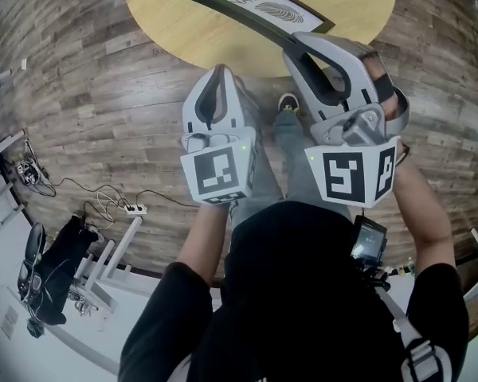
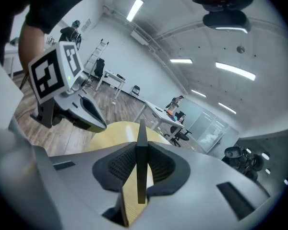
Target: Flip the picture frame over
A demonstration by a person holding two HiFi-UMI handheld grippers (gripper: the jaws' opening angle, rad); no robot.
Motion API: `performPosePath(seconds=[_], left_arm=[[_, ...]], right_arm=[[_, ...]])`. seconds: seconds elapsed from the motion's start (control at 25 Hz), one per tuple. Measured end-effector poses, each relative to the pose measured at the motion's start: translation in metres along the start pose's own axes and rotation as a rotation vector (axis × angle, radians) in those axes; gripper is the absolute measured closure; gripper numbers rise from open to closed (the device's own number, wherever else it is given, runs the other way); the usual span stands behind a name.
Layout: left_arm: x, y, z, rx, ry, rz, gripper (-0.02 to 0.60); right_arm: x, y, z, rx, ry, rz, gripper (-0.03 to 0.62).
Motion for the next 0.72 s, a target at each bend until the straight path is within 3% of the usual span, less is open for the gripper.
performPosePath(seconds=[0.4, 0.72], left_arm=[[-0.003, 0.0, 0.001, -0.002, 0.006, 0.009, 0.558], [-0.003, -0.004, 0.0, -0.004, 0.009, 0.009, 0.558]], right_arm=[[0.032, -0.002, 0.01, 0.127, 0.478, -0.005, 0.514], [0.039, -0.007, -0.022, 0.163, 1.046, 0.029, 0.514]])
Point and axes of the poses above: the fingertips, and each gripper's own axes: y forward along the fingers, x to its right, z out of its top, the point moved 7 cm from there along -y, backward along the fingers, and after that the axes turned 13 degrees about x, right-handed, at the moved point
